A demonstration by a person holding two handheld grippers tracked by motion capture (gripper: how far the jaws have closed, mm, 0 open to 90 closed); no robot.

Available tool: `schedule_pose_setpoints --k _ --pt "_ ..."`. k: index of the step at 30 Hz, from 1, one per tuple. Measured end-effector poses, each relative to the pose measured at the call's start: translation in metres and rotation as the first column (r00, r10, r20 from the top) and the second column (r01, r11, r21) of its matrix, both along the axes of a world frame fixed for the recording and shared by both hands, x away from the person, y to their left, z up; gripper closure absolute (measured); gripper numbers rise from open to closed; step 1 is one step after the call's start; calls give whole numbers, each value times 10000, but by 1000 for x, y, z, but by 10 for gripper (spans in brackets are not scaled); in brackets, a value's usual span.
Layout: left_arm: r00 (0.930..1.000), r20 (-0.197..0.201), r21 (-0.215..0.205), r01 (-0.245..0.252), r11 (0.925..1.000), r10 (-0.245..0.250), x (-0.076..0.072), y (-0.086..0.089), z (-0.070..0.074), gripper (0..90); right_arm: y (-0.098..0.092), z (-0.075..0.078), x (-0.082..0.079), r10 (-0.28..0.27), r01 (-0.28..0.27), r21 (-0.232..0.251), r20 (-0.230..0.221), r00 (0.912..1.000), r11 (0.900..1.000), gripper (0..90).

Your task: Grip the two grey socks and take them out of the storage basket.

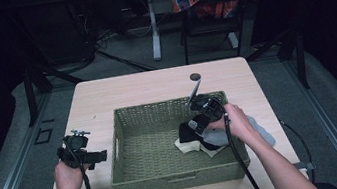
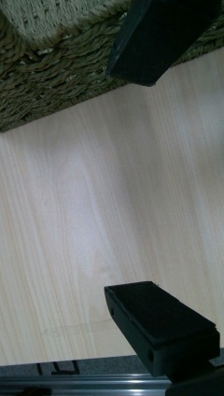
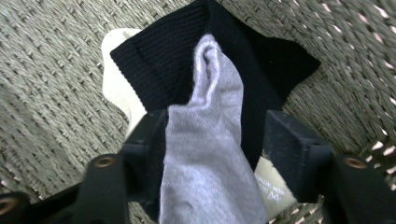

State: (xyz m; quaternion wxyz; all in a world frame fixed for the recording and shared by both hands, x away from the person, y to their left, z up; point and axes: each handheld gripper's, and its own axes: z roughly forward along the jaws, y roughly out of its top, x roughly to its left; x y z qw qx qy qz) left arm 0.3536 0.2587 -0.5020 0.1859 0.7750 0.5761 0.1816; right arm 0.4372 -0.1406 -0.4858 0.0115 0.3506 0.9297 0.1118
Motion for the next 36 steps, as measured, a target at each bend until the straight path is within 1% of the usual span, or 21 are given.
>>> schedule_pose_setpoints --k 1,2,4,6,7,9,10,11,12,14,15,16,17,18,19,20,21,23,24,30,36 --pt "10000 -5 -4 -6 10000 6 0 0 0 1 2 -1 1 32 -34 -193 -96 9999 9998 465" --pt "10000 20 -32 3 10000 -3 0 0 1 1 3 -3 2 -73 71 -181 -136 9999 9998 502" --pt "10000 59 -27 -7 10000 7 -1 0 2 1 6 -7 1 45 -58 -373 -362 9993 9993 569" --pt "10000 64 -38 -36 10000 36 0 0 1 1 6 -13 2 126 -144 -538 -335 9994 9984 659" --pt "10000 32 -8 -13 10000 13 0 0 0 1 7 -13 2 68 -106 -671 -556 9984 9977 689" --pt "10000 22 -1 55 10000 -55 -1 -1 1 1 6 -13 2 -11 -26 -651 -572 9984 9979 778" --pt "9999 103 -9 38 10000 -38 -1 -2 2 1 5 -11 0 -45 25 -550 -373 9993 9985 808" --pt "9999 107 -6 56 10000 -56 -1 -2 2 1 5 -11 0 -45 25 -550 -373 9993 9985 808" --pt "10000 20 7 69 10000 -69 0 -2 1 1 5 -5 -1 -128 111 -484 -343 9993 9988 813" --pt "10000 28 -3 62 10000 -62 0 -2 1 1 4 4 -3 -80 71 -355 -255 9996 9993 813" --pt "10000 90 -29 39 10000 -38 -1 -2 2 1 4 4 -3 -80 71 -355 -255 9996 9993 813" --pt "10000 84 -45 45 10000 -44 -1 -1 2 1 2 14 -6 -206 204 -144 -145 9997 9997 813" --pt "10000 68 -47 34 10000 -34 -1 -1 2 1 2 14 -6 -206 204 -144 -145 9997 9997 813" --pt "9999 102 -51 1 10000 -1 -1 0 2 1 0 27 -8 -179 178 99 112 9998 9998 812" --pt "9999 102 -51 1 10000 -1 -1 0 2 1 0 27 -8 -179 178 99 112 9998 9998 812" --pt "9999 116 -51 -10 10000 11 -1 0 2 1 -3 40 -12 -194 186 309 266 9995 9993 812" --pt "9999 109 -49 -13 10000 13 -1 0 2 1 -3 40 -12 -194 186 309 266 9995 9993 812" --pt "9999 137 -25 1 10000 -1 -1 0 2 1 -5 56 -18 -346 305 890 450 9984 9956 811" --pt "9998 208 -56 -57 10000 58 -1 0 3 1 -6 62 -20 -288 239 899 544 9981 9957 811" --pt "9998 181 -72 -93 9999 95 0 1 2 1 -8 81 -28 -210 111 1153 855 9961 9933 810" --pt "9995 287 -59 -148 9999 150 -2 3 4 1 -13 92 -33 -442 288 1463 1033 9937 9888 810"
